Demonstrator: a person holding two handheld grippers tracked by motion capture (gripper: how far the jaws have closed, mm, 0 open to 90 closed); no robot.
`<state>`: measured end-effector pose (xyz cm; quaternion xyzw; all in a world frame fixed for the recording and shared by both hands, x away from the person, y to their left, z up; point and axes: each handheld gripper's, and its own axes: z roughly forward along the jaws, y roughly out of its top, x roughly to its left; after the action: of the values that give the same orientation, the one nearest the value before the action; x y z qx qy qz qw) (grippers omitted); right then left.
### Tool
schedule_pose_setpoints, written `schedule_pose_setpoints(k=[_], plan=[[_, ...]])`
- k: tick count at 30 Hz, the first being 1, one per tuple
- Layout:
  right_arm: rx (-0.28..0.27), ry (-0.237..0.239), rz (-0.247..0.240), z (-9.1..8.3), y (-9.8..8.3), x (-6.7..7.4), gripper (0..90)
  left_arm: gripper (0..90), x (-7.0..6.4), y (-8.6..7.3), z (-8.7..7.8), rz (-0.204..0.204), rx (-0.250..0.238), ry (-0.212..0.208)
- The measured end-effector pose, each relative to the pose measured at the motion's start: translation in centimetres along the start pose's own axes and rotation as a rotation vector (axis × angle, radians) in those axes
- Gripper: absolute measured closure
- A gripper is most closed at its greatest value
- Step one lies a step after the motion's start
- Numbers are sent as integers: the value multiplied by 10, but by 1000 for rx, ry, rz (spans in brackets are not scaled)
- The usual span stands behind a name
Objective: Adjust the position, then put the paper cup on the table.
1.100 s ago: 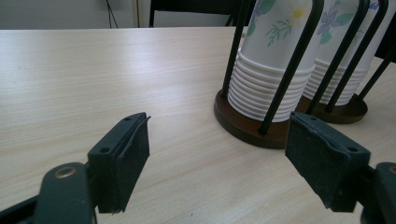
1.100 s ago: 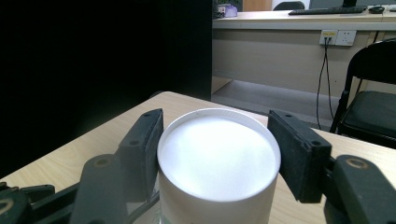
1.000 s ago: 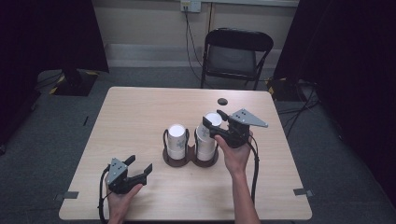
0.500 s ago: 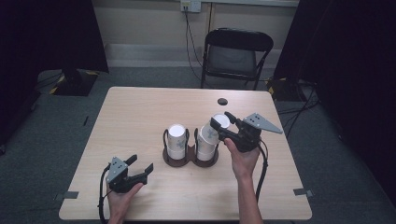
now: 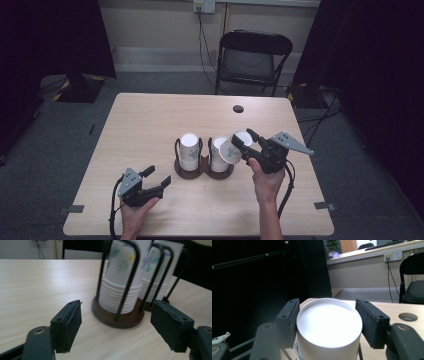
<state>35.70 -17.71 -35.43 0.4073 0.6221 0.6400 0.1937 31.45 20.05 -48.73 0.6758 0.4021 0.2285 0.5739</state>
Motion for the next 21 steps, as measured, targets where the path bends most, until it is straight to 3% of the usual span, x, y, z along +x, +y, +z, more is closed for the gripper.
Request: schedule_pose_setpoints(k=[9, 21], plan=[[0, 7, 75, -16, -16, 1, 377, 314, -11, 1, 6, -4, -17, -64], [4, 45, 182, -25, -37, 3, 377, 373, -29, 4, 15, 30, -35, -153]])
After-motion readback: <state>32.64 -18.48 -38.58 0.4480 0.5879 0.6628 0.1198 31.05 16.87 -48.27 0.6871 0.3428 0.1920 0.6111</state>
